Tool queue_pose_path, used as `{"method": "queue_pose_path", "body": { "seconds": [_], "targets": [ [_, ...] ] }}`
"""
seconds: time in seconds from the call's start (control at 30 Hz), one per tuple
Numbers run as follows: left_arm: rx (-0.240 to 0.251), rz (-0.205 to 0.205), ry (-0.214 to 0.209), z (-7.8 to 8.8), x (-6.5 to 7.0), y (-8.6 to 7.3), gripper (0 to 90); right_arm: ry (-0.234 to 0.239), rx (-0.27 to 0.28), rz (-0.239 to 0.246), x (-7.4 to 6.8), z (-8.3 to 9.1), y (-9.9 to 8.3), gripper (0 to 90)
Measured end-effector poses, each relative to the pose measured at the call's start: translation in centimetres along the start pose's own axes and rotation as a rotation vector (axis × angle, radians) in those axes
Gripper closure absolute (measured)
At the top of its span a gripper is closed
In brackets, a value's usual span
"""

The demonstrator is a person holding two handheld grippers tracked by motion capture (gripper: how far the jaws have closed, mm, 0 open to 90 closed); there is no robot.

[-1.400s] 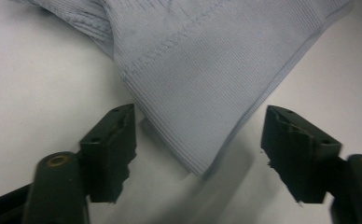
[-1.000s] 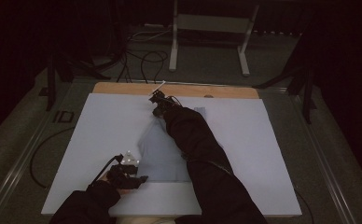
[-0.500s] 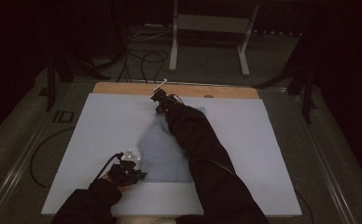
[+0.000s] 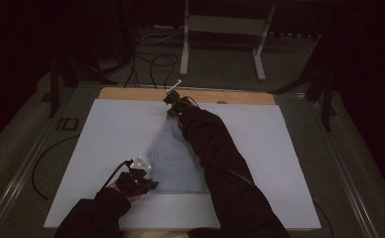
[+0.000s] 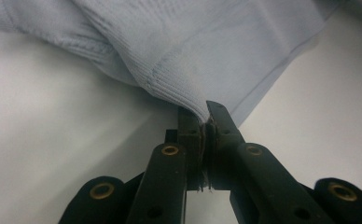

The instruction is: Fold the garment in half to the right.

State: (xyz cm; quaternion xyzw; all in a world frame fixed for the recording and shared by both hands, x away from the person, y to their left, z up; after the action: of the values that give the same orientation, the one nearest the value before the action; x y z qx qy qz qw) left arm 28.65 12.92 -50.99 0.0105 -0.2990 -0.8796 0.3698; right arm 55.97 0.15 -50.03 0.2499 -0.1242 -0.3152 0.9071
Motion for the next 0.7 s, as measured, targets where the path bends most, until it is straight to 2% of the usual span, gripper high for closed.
{"method": "queue_pose_path", "body": {
  "seconds": [0.47, 0.7],
  "targets": [
    [0.018, -0.078, -0.023, 0.7, 2.1, 2.4, 87.1, 0.007, 0.046, 0.014, 0.8, 3.0, 0.1, 86.9],
    [0.019, -0.101, -0.041, 0.6, 3.0, 3.4, 87.1, 0.016, 0.056, 0.023, 1.1, 4.1, -0.4, 86.9]
  ]
}}
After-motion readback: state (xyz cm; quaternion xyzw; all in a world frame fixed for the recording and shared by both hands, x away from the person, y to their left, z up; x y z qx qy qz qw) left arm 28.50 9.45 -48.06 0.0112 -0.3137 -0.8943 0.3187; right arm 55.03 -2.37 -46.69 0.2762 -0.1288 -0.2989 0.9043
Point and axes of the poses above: each handheld gripper's, and its own axes: z roughly backward along the jaws, y roughly out of its top, x roughly to its right, the point moved 3 cm from there along -z, roughly forward along the jaws, and after that the axes turned 3 degrees about -x, right-handed, at the moved point
